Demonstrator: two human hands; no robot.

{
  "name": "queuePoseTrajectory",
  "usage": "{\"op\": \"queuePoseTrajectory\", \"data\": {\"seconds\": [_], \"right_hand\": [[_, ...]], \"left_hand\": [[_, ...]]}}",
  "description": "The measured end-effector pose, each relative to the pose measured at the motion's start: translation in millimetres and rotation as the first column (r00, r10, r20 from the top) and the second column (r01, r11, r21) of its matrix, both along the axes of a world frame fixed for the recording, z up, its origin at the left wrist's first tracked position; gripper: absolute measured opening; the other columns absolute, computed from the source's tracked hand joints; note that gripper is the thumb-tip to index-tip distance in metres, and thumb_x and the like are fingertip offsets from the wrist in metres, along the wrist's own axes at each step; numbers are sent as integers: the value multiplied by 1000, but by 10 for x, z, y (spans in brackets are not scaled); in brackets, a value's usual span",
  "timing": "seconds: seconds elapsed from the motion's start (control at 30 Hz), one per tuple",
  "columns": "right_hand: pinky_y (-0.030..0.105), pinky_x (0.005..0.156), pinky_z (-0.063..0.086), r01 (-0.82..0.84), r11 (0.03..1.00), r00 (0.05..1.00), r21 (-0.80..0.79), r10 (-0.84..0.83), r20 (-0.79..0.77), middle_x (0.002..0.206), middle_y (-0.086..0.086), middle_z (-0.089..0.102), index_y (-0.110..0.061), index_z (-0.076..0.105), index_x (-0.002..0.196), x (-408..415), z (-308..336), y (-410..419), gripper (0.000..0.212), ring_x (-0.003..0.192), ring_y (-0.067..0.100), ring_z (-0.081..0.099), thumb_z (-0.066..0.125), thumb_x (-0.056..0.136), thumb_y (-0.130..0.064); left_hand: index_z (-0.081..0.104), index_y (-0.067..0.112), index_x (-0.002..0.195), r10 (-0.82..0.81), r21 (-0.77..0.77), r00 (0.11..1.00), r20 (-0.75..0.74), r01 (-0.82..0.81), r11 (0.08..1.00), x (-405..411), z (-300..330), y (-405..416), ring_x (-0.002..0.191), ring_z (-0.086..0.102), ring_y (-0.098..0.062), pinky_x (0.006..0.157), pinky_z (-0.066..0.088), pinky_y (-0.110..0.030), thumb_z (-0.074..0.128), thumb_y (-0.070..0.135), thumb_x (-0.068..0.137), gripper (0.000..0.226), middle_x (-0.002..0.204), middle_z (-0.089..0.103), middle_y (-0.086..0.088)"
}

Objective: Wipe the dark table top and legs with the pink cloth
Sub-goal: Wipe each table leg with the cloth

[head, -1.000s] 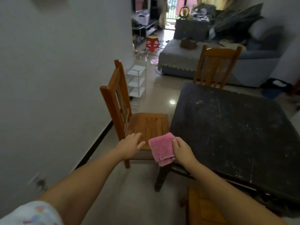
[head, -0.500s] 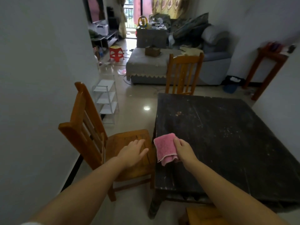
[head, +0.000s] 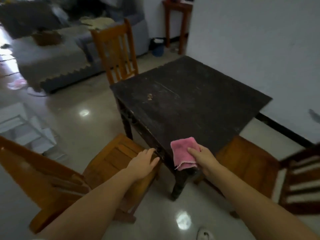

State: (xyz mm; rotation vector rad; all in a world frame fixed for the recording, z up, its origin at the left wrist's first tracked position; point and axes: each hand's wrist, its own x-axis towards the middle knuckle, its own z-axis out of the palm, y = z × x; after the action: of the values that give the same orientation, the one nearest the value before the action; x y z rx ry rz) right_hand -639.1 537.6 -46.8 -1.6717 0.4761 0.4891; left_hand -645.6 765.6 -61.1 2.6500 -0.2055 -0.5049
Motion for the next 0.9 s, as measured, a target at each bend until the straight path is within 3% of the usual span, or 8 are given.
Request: {"op": "queuePoseTrajectory", "data": {"seconds": [0.07, 0.2, 0.3, 0.5, 0.6, 0.73, 0.83, 0.9], "right_hand": [[41, 81, 56, 136, 991, 991, 17, -135, -13, 101, 10, 66, -12, 54, 120, -312, -42, -74, 28, 91, 26, 66, 54, 95, -23], [29, 52, 51, 325, 941, 945, 92, -321, -65, 86, 9, 65, -16, 55, 107, -987, -169, -320, 13, 72, 22, 65, 49, 98, -23], [25, 43, 49, 413, 898, 911, 155, -402, -93, 87, 13, 64, -15, 54, 111, -1462, -527, -521, 15, 65, 23, 64, 47, 98, -19], [24, 36, 40, 494, 859, 869, 132, -491, -56, 83, 21, 61, -23, 57, 107, -1849, -1842, -622, 29, 53, 25, 57, 36, 99, -3], [26, 40, 42, 539, 842, 841, 41, -540, 38, 93, 16, 66, -37, 59, 104, -1615, -2754, -515, 40, 57, 29, 60, 38, 98, -3], [20, 46, 40, 611, 791, 770, 25, -601, 216, 97, 3, 70, -42, 62, 111, -1118, -3846, -246, 34, 63, 16, 59, 40, 100, -19], [26, 79, 47, 532, 838, 727, 118, -524, 445, 127, -3, 60, -41, 43, 134, -810, -4530, 11, 51, 101, 13, 58, 43, 96, -6], [22, 103, 38, 440, 888, 708, 130, -433, 558, 140, -19, 43, -39, 33, 140, -711, -4926, 194, 64, 126, 0, 44, 43, 94, 4]], "left_hand": [[27, 20, 141, -70, -26, 997, -34, 69, 997, -96, -97, -49, 122, 43, -18, 99, 38, -31, 33, 45, 96, 51, 137, 43, -5], [31, 21, 139, -157, -67, 979, -132, 150, 986, -465, -446, -269, 122, 43, -20, 100, 40, -35, 36, 43, 96, 49, 137, 43, -5], [30, 21, 140, -198, -95, 961, -192, 183, 979, -734, -831, -413, 125, 41, -19, 100, 38, -33, 37, 42, 96, 49, 139, 41, -3], [22, 17, 144, -42, -208, 952, -304, -23, 978, -907, -2076, -612, 133, 34, -19, 106, 30, -34, 40, 44, 95, 59, 148, 32, -4], [15, 14, 146, 35, -283, 963, -267, -113, 953, -707, -2704, -772, 137, 27, -21, 109, 26, -35, 44, 44, 93, 67, 152, 24, -7], [23, 22, 143, 41, -498, 991, -127, -99, 861, -405, -3428, -1022, 134, 31, -16, 106, 29, -34, 54, 42, 88, 67, 148, 31, 1], [33, 33, 133, 30, -698, 997, -69, -70, 713, -178, -3884, -1176, 126, 42, -12, 103, 33, -33, 68, 41, 76, 67, 132, 46, 12], [38, 36, 127, 30, -799, 1000, -5, -22, 602, -54, -4133, -1240, 115, 50, -5, 101, 38, -33, 74, 35, 70, 67, 119, 54, 16]]}}
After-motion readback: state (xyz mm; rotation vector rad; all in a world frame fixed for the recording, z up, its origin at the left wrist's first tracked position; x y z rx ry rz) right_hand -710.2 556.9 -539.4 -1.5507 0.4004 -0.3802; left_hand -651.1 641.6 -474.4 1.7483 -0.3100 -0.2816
